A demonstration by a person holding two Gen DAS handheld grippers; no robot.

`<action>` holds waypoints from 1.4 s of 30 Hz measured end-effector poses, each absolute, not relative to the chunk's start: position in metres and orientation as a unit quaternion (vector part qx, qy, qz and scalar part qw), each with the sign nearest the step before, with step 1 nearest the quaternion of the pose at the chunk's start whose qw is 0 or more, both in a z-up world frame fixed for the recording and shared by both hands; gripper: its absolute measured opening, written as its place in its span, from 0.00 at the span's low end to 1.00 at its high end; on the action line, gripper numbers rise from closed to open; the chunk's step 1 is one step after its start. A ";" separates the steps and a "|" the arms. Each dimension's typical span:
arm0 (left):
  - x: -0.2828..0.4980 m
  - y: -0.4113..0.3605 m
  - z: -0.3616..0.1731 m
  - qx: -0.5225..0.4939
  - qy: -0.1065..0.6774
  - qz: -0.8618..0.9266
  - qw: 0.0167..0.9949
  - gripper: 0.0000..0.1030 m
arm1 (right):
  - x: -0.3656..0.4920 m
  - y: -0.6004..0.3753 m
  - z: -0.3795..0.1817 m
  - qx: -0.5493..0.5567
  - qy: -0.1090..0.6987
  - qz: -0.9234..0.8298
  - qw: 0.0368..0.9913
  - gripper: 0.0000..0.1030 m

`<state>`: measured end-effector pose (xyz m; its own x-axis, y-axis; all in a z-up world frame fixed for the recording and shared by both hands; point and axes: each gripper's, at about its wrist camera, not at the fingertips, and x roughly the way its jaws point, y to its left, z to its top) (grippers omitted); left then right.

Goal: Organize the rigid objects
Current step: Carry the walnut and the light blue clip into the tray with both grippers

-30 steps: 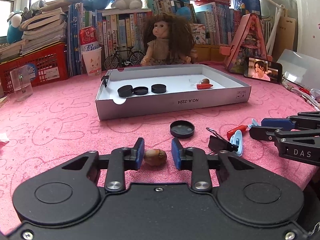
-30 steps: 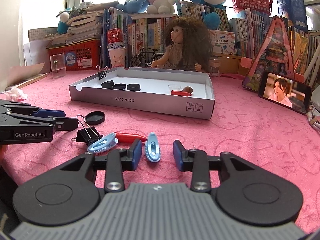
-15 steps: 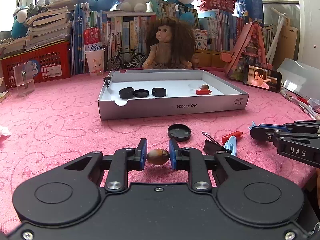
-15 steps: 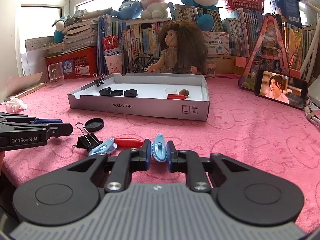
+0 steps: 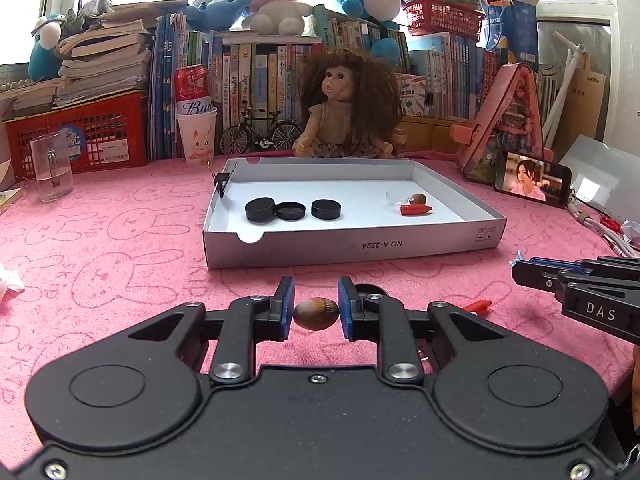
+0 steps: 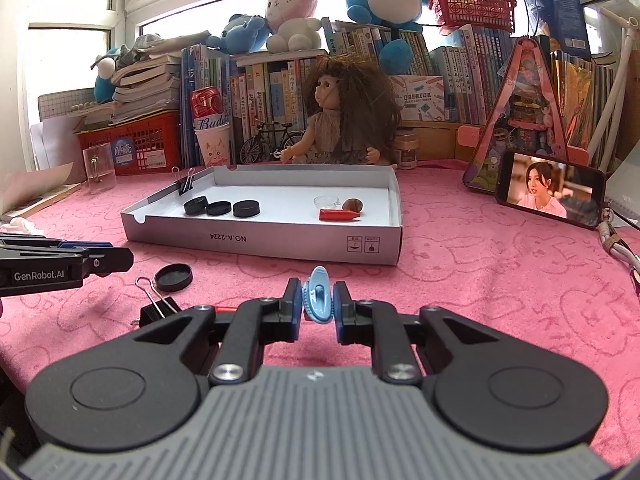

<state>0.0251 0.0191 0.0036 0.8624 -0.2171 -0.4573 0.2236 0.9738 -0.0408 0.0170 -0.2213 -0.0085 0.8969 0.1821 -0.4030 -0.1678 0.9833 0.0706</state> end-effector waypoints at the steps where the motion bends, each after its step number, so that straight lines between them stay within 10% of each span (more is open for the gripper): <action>1: 0.028 0.020 0.006 0.005 0.235 -0.114 0.965 0.21 | 0.019 -0.222 -0.007 0.020 0.208 0.087 0.974 0.20; 42: 0.209 0.014 0.001 -0.002 0.306 -0.052 0.950 0.21 | 0.174 -0.221 0.012 0.049 0.245 0.017 0.968 0.20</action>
